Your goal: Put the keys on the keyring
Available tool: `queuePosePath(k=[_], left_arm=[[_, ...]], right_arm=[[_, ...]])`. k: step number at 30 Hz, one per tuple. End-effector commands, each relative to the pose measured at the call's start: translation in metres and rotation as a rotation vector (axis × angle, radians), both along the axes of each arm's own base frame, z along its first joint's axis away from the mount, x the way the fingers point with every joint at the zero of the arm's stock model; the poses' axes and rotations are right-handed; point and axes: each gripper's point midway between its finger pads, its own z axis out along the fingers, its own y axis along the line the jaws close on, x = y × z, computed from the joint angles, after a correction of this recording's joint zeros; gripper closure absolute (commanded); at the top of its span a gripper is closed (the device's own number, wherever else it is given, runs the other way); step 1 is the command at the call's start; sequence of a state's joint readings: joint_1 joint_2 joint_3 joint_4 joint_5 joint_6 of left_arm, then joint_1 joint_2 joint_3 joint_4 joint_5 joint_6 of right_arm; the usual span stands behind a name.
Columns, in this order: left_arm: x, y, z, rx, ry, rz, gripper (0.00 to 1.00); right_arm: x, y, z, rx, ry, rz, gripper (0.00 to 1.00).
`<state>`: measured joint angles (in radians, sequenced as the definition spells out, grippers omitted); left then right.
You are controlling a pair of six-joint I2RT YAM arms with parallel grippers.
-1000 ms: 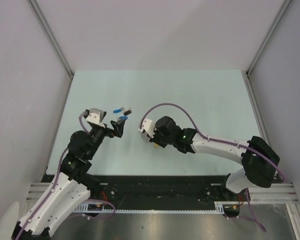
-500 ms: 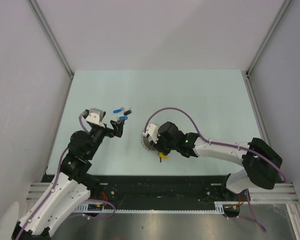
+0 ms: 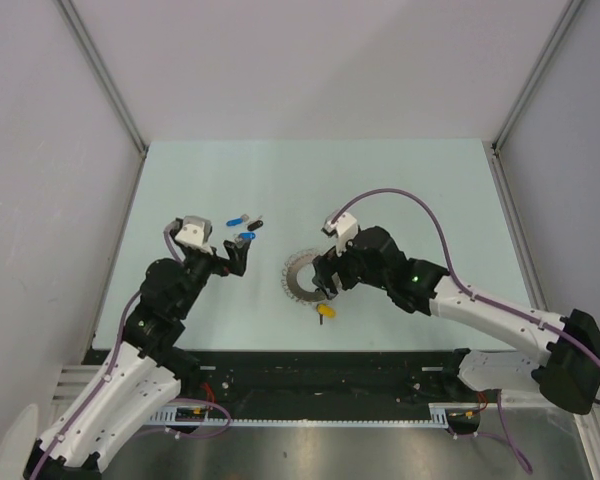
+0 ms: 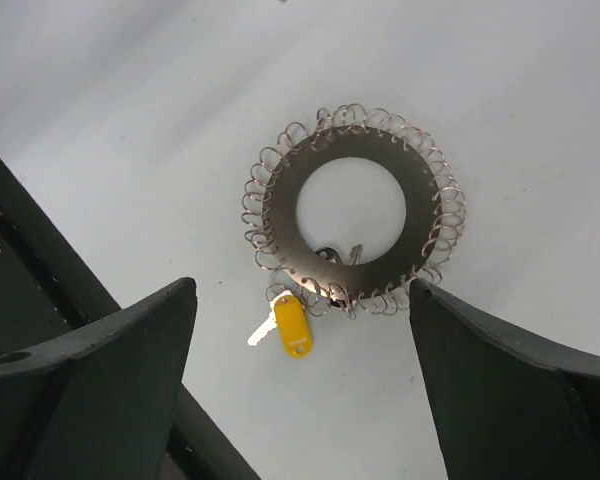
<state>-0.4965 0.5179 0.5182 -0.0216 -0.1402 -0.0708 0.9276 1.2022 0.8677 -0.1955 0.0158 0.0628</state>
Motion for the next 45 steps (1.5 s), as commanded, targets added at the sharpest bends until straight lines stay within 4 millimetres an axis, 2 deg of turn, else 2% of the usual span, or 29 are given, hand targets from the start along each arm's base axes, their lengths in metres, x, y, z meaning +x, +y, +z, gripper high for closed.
queuePosePath(k=[1,2,7,10,13,17,19,24,28,32,38,39,45], left_arm=[[0.003,0.006,0.012,-0.006,-0.006,0.034,0.00],[0.003,0.006,0.010,-0.007,0.004,0.034,0.00],[0.001,0.006,-0.001,-0.008,0.046,0.037,0.00],[-0.001,0.004,-0.011,-0.017,0.077,0.026,0.00],[-0.001,0.001,-0.023,-0.013,0.116,0.019,0.00],[0.003,0.000,-0.027,0.002,0.143,0.025,0.00],[0.005,-0.002,-0.029,0.009,0.155,0.022,0.00],[0.006,-0.002,-0.035,0.016,0.172,0.023,0.00],[0.008,-0.004,-0.040,0.029,0.190,0.017,0.00],[0.011,-0.005,-0.044,0.041,0.204,0.017,0.00],[0.012,-0.005,-0.044,0.041,0.204,0.017,0.00],[0.012,-0.006,-0.043,0.036,0.201,0.013,0.00],[0.013,-0.005,-0.045,0.035,0.207,0.013,0.00]], right_arm=[[0.003,-0.014,0.006,0.064,0.091,-0.146,0.07],[0.002,-0.016,0.002,0.060,0.110,-0.158,0.01],[0.006,-0.017,-0.017,0.065,0.201,-0.204,0.00],[0.011,-0.019,-0.032,0.046,0.223,-0.213,0.04],[0.012,-0.013,-0.044,0.028,0.225,-0.170,0.12],[0.020,-0.010,-0.059,0.014,0.245,-0.158,0.33],[0.026,-0.011,-0.069,-0.001,0.257,-0.162,0.39],[0.049,-0.030,-0.088,-0.026,0.283,-0.192,0.49],[0.054,-0.039,-0.110,-0.059,0.334,-0.194,0.53],[0.050,-0.040,-0.127,-0.052,0.418,-0.175,0.56],[0.026,-0.022,-0.143,-0.051,0.513,-0.095,0.56],[0.025,-0.016,-0.141,-0.036,0.508,-0.081,0.56],[-0.007,0.033,-0.124,0.056,0.554,0.060,0.56]])
